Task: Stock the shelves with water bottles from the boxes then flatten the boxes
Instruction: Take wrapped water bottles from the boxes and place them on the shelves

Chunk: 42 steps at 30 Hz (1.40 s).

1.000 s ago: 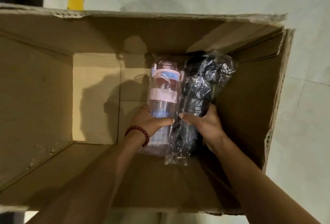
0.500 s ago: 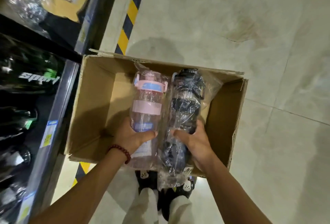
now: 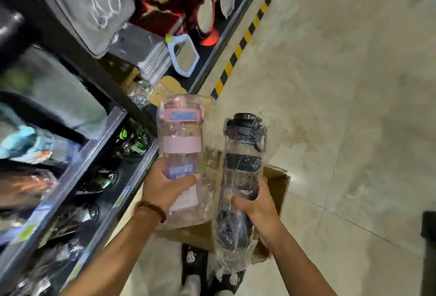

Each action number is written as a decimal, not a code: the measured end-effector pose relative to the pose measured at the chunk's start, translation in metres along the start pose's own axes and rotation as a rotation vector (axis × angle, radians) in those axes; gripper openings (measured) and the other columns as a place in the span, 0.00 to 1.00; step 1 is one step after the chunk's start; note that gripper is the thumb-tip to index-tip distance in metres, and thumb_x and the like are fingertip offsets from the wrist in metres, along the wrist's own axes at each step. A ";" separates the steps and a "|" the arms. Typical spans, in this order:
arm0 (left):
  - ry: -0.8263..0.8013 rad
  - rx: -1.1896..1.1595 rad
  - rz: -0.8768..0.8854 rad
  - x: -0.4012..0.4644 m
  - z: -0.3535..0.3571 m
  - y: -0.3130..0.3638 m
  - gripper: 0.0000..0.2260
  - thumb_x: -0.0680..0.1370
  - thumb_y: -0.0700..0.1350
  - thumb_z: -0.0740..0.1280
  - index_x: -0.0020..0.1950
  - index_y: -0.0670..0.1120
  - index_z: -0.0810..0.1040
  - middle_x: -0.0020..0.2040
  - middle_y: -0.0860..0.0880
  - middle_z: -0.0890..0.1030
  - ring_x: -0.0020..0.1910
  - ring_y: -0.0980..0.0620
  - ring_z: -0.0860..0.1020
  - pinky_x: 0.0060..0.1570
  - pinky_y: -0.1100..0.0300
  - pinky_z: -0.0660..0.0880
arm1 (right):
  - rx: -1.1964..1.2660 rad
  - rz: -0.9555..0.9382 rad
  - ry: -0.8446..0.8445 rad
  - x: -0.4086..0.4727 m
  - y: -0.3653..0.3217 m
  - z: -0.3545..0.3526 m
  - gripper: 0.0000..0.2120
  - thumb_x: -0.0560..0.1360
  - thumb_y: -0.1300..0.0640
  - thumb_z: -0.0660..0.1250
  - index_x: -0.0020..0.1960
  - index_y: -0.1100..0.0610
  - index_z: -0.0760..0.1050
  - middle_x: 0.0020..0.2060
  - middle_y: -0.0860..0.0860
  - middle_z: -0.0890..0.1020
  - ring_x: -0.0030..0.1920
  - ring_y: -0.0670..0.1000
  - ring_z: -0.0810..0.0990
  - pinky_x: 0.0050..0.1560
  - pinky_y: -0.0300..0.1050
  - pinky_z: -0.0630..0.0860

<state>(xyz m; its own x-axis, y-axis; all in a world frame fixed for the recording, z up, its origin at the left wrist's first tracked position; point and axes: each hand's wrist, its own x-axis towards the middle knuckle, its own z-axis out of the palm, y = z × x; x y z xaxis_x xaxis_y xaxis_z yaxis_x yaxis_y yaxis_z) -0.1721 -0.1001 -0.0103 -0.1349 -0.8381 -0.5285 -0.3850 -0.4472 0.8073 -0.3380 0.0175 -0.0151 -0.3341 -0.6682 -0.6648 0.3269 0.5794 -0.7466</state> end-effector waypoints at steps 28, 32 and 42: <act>0.461 -0.466 0.129 -0.177 -0.248 0.136 0.34 0.48 0.53 0.77 0.51 0.42 0.77 0.47 0.39 0.82 0.47 0.38 0.81 0.46 0.46 0.79 | -0.495 -0.543 -0.370 -0.173 -0.215 0.205 0.36 0.64 0.61 0.78 0.63 0.42 0.64 0.55 0.40 0.78 0.51 0.37 0.79 0.50 0.32 0.74; 0.513 -0.453 0.095 -0.171 -0.259 0.137 0.33 0.46 0.56 0.74 0.48 0.44 0.77 0.43 0.43 0.82 0.41 0.44 0.81 0.39 0.52 0.79 | -0.554 -0.585 -0.368 -0.165 -0.223 0.226 0.37 0.64 0.60 0.78 0.64 0.44 0.62 0.56 0.42 0.77 0.53 0.39 0.78 0.54 0.38 0.74; 0.658 -0.401 0.115 -0.150 -0.261 0.141 0.32 0.48 0.60 0.73 0.48 0.48 0.73 0.45 0.50 0.79 0.44 0.52 0.79 0.38 0.58 0.75 | -0.602 -0.625 -0.405 -0.123 -0.254 0.259 0.34 0.66 0.61 0.77 0.63 0.45 0.61 0.54 0.40 0.72 0.56 0.44 0.73 0.48 0.24 0.68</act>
<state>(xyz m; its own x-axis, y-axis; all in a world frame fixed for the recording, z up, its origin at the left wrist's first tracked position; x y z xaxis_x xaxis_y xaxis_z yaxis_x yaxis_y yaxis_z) 0.0317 -0.1190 0.2515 0.4643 -0.8427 -0.2725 -0.0251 -0.3201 0.9470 -0.1506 -0.1682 0.2625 0.0739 -0.9832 -0.1669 -0.3544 0.1305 -0.9259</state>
